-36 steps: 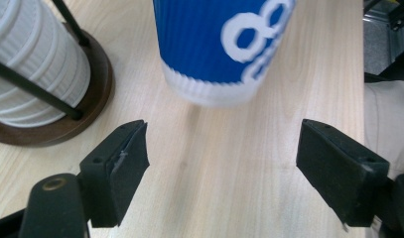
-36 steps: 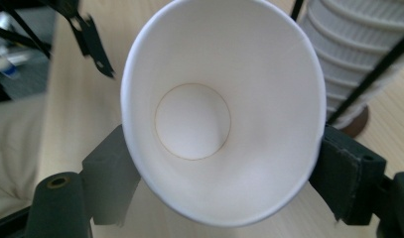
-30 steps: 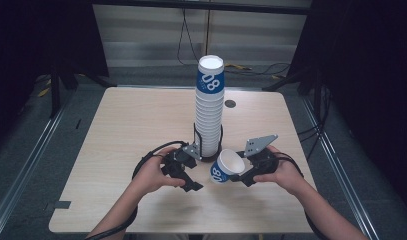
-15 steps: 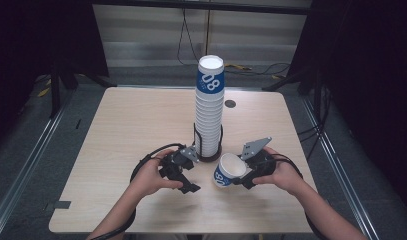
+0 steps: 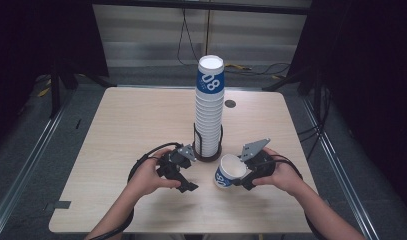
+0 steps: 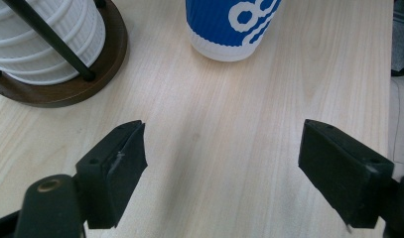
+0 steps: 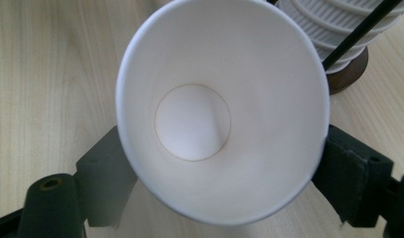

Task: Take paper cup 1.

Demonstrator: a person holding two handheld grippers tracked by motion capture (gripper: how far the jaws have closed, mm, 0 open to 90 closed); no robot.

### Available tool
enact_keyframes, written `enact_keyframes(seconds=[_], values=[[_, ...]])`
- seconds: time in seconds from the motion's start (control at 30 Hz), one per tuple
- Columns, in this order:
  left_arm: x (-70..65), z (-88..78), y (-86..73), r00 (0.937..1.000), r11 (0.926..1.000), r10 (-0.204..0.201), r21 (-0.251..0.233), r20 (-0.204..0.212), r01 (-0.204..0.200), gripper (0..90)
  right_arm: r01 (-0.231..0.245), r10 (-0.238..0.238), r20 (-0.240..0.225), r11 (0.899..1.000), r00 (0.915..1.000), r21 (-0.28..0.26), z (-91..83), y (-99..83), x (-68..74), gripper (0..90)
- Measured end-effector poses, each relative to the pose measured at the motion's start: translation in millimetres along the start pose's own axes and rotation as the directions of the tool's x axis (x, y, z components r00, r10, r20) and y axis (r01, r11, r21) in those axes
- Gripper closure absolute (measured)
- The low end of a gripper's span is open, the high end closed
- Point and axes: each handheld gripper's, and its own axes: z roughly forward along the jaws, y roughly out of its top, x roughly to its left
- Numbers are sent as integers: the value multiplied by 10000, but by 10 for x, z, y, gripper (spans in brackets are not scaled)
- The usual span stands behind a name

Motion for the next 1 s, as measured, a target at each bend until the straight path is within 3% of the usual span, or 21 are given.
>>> enact_keyframes(seconds=[0.4, 0.63, 0.87, 1.0], values=[[6, 7, 2, 9999, 9999, 88, 53, 50, -88, 186, 107, -106, 138, 9999, 9998, -94, 26, 11, 49, 162], [22, -12, -18, 10000, 10000, 15, 18, -3, -15, 185, -30, 31, 42, 9998, 10000, -216, 43, 4, 57, 164], [16, -30, -43, 10000, 10000, 27, 19, -5, -27, 186, 150, -151, -49, 9998, 9999, -164, 95, -9, 90, 168], [18, -35, -66, 10000, 10000, -81, -27, -23, 81, 185, -123, 114, -244, 9992, 9996, -378, 96, -40, 101, 163]])
